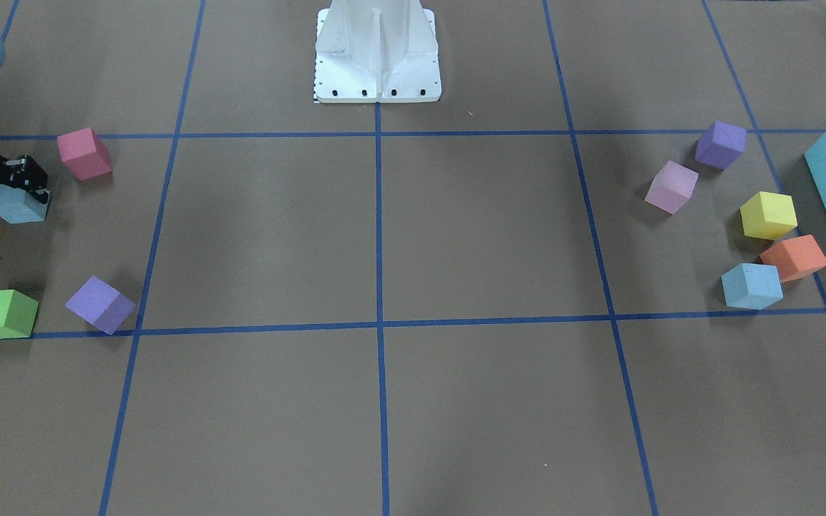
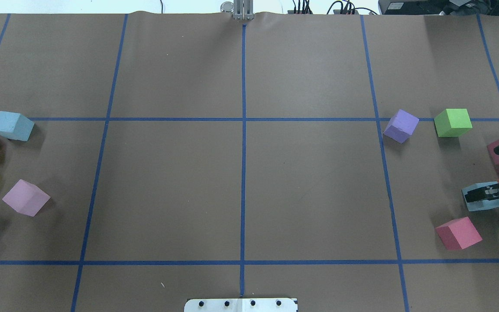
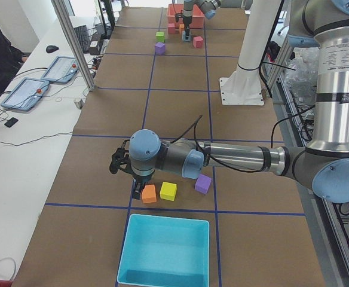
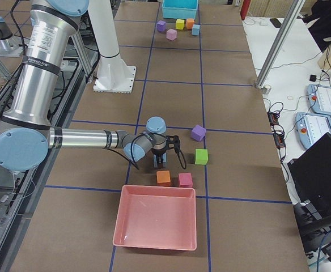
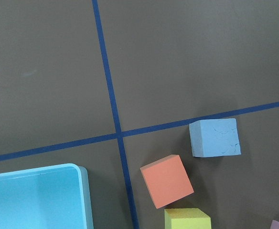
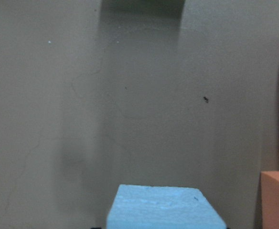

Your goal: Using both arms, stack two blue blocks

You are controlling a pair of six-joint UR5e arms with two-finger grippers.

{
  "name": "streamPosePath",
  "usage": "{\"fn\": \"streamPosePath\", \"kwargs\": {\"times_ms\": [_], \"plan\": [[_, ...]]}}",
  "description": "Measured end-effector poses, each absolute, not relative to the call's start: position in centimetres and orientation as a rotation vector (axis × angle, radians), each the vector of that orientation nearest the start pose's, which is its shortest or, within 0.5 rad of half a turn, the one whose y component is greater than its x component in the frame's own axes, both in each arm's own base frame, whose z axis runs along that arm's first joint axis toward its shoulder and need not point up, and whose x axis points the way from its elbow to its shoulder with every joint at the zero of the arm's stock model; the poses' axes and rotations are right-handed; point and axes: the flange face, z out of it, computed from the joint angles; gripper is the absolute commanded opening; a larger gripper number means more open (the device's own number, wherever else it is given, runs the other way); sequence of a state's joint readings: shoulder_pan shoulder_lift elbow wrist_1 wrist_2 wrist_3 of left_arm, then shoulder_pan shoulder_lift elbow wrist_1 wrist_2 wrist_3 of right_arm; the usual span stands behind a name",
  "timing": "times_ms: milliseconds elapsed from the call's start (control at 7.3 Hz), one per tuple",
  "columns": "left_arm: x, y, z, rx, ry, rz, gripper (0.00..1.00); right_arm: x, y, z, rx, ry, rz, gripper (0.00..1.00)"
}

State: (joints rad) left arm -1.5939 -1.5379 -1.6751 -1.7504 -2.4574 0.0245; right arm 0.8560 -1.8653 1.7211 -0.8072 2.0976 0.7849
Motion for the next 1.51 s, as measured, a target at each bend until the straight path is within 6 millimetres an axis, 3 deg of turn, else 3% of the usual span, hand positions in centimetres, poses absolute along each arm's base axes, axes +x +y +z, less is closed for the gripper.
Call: {"fn": "streamPosePath", "kwargs": {"times_ms": [137, 548, 958, 1232, 1369, 1506], "plan": [[-6.7, -48.8, 59.5, 0.256, 0.876, 0.113, 0.98, -19.9, -35.3, 63.8, 0.097, -0.786, -0.093, 0.53], [-6.7, -48.8, 59.5, 0.255, 0.876, 0.113, 0.98, -20.2, -35.2, 63.7, 0.102, -0.79, -0.096, 0.54], [-6.7, -48.8, 59.5, 0.255, 0.876, 0.114, 0.98, -19.2, -36.2, 60.3, 0.122, -0.859, -0.087, 0.54], [-6.7, -48.8, 59.6, 0.255, 0.876, 0.113, 0.98, -17.9, -40.0, 55.0, 0.091, -0.918, -0.029, 0.54], [-6.7, -48.8, 59.6, 0.255, 0.876, 0.113, 0.98, -18.4, -42.7, 50.2, 0.078, -0.924, -0.007, 0.54], [-6.7, -48.8, 59.5, 0.256, 0.876, 0.113, 0.98, -19.6, -45.7, 44.2, 0.067, -0.917, 0.01, 0.55]]}}
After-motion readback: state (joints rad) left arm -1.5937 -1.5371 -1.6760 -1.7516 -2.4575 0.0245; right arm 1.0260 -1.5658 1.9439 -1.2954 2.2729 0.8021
